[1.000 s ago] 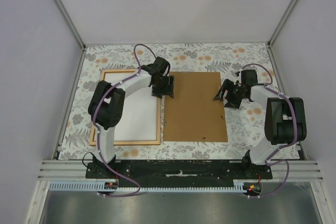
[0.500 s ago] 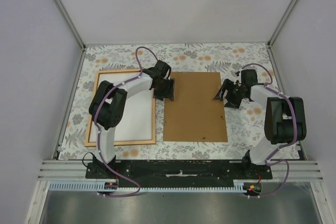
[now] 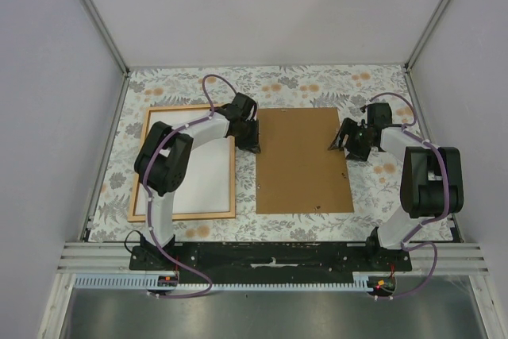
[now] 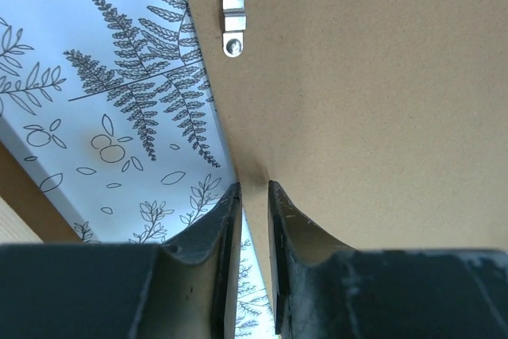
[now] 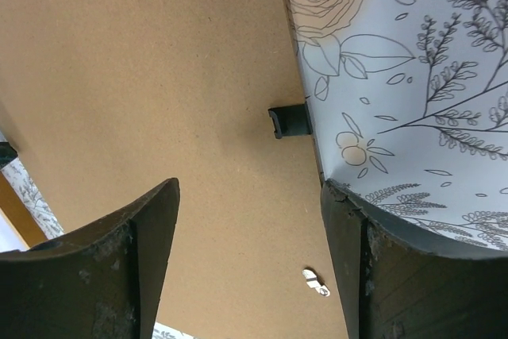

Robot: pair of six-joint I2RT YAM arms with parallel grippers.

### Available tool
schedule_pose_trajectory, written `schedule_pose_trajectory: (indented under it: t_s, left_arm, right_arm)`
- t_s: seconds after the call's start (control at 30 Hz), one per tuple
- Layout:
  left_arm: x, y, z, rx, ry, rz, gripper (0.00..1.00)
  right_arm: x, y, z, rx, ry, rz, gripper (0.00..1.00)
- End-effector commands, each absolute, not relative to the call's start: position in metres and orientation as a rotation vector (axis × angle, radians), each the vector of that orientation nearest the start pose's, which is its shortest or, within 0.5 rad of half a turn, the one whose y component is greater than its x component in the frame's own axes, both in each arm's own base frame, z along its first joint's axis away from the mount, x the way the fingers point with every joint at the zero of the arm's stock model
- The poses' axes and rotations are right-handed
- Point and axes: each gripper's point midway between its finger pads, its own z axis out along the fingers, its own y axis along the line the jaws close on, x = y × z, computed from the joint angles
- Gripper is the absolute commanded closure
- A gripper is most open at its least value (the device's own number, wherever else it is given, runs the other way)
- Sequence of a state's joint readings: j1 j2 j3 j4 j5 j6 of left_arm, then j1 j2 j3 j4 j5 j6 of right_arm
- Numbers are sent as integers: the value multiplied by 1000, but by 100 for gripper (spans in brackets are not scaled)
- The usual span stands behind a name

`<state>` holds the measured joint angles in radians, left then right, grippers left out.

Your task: Put the photo into the frame

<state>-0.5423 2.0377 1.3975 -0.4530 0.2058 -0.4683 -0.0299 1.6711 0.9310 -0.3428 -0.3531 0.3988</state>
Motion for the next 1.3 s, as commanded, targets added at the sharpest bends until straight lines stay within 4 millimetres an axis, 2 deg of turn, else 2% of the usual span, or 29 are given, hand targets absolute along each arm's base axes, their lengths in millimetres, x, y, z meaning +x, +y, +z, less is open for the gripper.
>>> schedule_pose_trajectory:
  t_s: [0.0,0.03,0.17,0.33,0.67,0.93,1.07,1.27]
  left_arm:
    - [319,-318,4,181,2850,-832,77]
    - [322,-321,8,182,2835,-853,79]
    - [327,-333,29,186,2785,-936,83]
    - [327,-341,42,206,2757,-1004,86]
    - [332,-353,70,232,2682,-1096,88]
    - [335,-360,88,257,2641,-1139,89]
    - [335,-355,75,255,2675,-1090,89]
    - [330,-341,37,243,2766,-967,90]
  right_arm:
    - [338,85,27,429,2682,688,23]
    - [335,94,27,391,2694,696,25]
    - [333,100,25,374,2709,706,34]
    - [333,106,25,359,2714,731,42]
    - [335,119,29,329,2711,802,50]
    - [334,135,40,297,2688,902,52]
    - [336,144,53,274,2649,976,53]
    - [335,156,75,240,2582,1102,53]
